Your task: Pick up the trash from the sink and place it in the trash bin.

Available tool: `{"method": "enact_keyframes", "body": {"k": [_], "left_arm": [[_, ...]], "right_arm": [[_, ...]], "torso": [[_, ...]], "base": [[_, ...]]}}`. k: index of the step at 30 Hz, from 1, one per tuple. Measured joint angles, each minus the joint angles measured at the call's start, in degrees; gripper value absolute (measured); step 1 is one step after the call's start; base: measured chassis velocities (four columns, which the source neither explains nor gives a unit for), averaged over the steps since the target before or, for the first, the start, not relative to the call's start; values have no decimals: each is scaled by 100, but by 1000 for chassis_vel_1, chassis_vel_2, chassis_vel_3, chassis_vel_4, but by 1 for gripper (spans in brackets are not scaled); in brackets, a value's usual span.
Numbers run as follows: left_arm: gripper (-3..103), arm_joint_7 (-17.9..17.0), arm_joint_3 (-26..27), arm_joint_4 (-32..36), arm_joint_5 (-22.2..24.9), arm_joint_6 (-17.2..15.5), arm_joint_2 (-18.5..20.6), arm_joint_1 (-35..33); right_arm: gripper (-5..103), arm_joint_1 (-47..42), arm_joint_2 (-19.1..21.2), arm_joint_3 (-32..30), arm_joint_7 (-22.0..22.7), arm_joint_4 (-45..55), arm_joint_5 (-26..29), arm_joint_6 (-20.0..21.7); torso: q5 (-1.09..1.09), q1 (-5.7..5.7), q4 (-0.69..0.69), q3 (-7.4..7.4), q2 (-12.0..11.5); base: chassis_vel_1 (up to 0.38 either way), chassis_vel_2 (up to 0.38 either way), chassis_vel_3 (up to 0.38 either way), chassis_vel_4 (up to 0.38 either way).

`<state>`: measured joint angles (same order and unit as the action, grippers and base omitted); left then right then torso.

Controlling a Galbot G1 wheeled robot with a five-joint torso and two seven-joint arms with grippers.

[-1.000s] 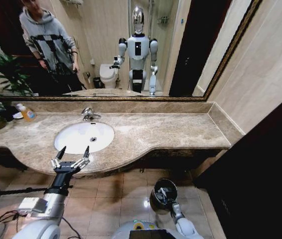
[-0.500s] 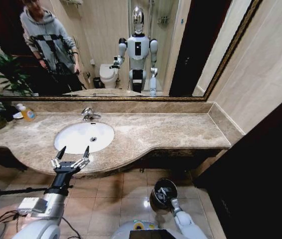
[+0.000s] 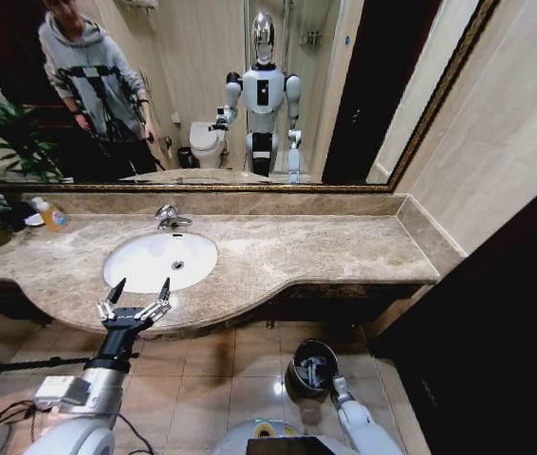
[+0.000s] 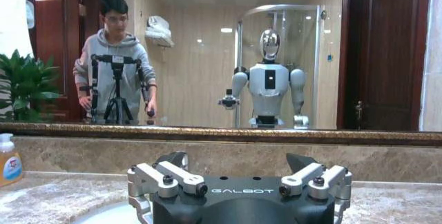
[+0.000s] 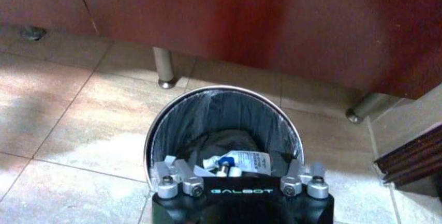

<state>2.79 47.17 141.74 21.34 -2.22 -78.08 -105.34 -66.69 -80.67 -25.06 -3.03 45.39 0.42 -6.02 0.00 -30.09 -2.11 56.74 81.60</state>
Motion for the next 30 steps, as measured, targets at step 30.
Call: {"method": "enact_keyframes", "body": {"k": [30], "left_arm": [[100, 0, 0, 0, 0, 0, 0, 0]], "right_arm": [[100, -2194, 8, -755, 25, 4502, 1082, 385]], "torso": [[0, 1, 0, 0, 0]], "base": [[0, 0, 0, 0]]}}
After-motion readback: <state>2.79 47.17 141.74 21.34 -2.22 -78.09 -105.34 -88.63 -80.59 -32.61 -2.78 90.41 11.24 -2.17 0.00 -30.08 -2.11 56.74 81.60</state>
